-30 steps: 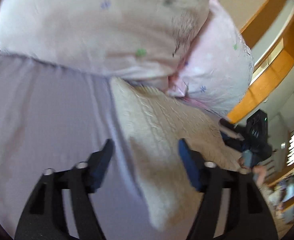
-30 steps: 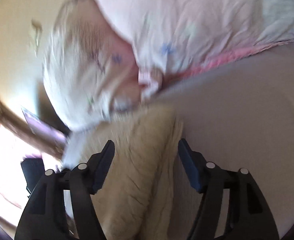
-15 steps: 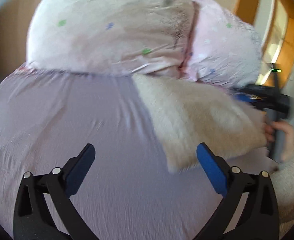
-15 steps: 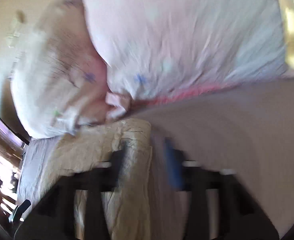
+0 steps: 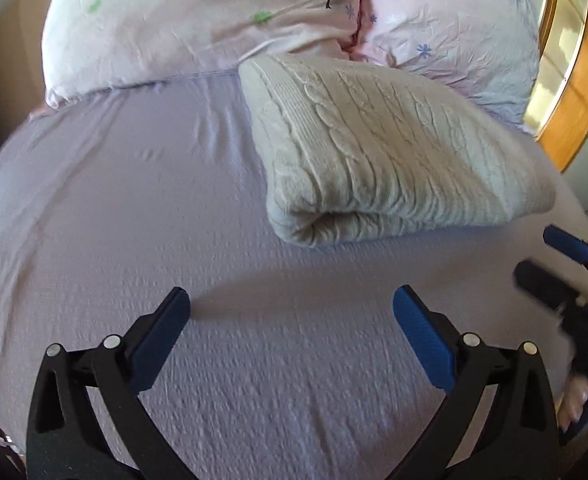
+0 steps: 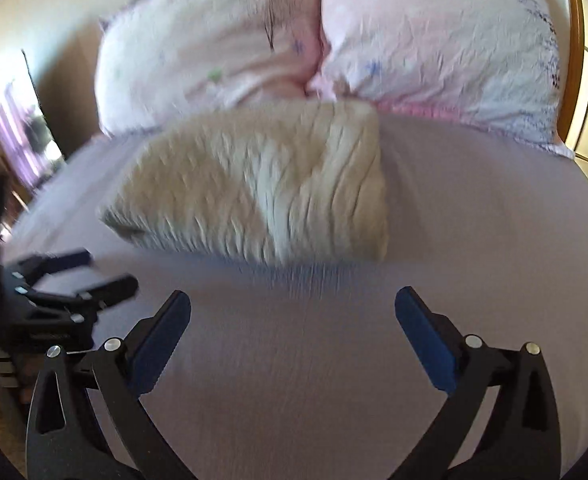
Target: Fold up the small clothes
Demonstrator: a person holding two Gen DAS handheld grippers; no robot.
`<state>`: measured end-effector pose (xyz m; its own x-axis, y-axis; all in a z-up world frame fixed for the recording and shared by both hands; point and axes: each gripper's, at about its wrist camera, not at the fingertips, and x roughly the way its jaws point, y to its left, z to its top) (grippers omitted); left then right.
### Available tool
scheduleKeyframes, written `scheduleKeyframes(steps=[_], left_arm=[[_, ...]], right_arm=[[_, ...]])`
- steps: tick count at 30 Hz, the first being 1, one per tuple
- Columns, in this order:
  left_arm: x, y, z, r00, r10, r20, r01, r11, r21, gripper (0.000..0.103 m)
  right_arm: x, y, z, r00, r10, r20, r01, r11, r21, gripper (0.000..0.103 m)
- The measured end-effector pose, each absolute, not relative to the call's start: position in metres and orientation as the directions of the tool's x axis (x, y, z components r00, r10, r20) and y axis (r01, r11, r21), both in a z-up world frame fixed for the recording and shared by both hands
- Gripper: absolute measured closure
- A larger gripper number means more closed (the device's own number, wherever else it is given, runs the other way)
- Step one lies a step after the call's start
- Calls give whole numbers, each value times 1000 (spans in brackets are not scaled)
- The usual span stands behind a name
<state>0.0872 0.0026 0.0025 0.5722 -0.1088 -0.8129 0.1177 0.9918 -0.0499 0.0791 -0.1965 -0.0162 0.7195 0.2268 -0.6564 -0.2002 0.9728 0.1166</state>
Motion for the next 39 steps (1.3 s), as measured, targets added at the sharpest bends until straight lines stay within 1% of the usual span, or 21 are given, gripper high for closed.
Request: scheduleKeyframes(steps=[5, 6, 11, 39], left_arm=[[91, -2, -1, 576, -58, -815, 95, 995, -3, 2], [93, -4, -2, 576, -42, -816, 95, 995, 17, 2], [95, -3, -2, 590, -51, -806, 103, 995, 12, 2], [95, -5, -1, 582, -48, -812, 101, 995, 13, 2]], right_arm=[[88, -189, -31, 673, 153, -724, -125, 988, 93, 1], [88, -189, -33, 668, 139, -731, -116, 990, 82, 1], [86, -181, -36, 662, 93, -744, -120, 993, 18, 1], [82, -180, -37, 667, 92, -739, -115, 993, 20, 1]])
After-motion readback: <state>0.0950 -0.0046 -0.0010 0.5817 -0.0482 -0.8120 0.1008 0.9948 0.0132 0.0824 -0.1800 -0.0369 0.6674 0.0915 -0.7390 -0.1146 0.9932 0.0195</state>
